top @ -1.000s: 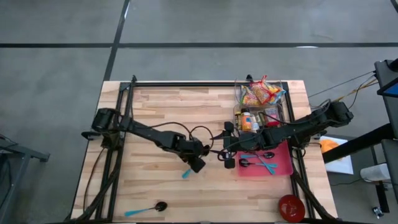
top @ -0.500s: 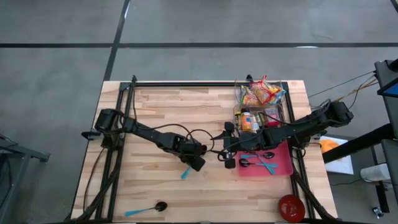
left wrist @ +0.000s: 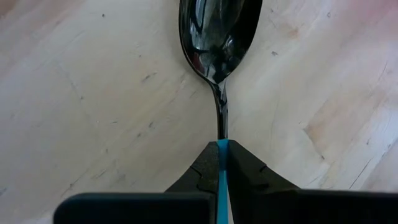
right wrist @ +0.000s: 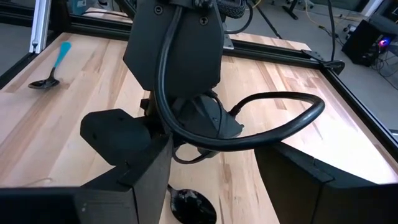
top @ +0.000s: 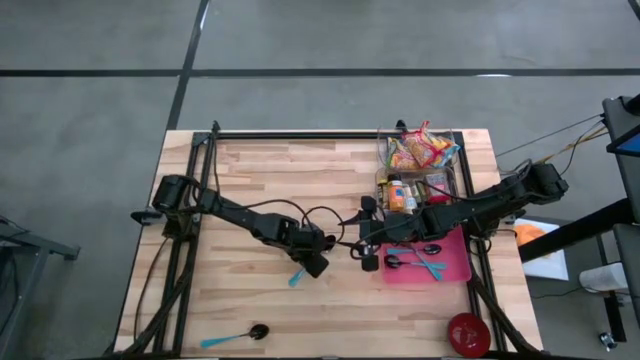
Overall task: Pick & Place Food Item
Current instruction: Put the blue spoon into the red bin
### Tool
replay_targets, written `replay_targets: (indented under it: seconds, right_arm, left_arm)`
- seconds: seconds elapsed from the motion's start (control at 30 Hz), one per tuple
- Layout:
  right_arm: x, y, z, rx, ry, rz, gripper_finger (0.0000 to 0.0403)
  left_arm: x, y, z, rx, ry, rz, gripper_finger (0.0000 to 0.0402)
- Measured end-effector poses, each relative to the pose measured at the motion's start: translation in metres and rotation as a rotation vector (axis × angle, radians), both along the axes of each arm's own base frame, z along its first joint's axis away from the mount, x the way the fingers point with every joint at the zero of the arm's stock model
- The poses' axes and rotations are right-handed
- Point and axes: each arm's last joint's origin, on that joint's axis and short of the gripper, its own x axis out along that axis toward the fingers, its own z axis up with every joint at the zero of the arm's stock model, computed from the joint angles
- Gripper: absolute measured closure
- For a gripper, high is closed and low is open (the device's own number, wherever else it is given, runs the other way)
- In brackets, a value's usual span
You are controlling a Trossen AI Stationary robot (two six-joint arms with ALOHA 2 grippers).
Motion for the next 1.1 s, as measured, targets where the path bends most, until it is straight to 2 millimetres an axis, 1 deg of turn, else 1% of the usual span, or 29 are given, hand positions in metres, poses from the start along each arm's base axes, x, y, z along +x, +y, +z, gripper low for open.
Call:
replay_targets:
  seconds: [0.3, 0.57, 1.1]
  right_arm:
    - [0.0, 0.0, 0.0, 0.002, 0.0, -0.001, 0.0176]
    - [-0.0001, 0.0, -0.0001, 0.065, -0.004, -0.026, 0.0176]
    - [-0.0001, 0.0, -0.0001, 0.053, -0.004, -0.021, 0.0176]
  left_arm:
    - [0.0, 0.0001, 0.0001, 0.004, -0.001, 0.0, 0.0389]
    - [0.0003, -0.0001, 0.0004, 0.004, -0.005, 0.0, 0.0389]
    - [0.0007, -0.0002, 0.0006, 0.004, -0.01, -0.006, 0.0389]
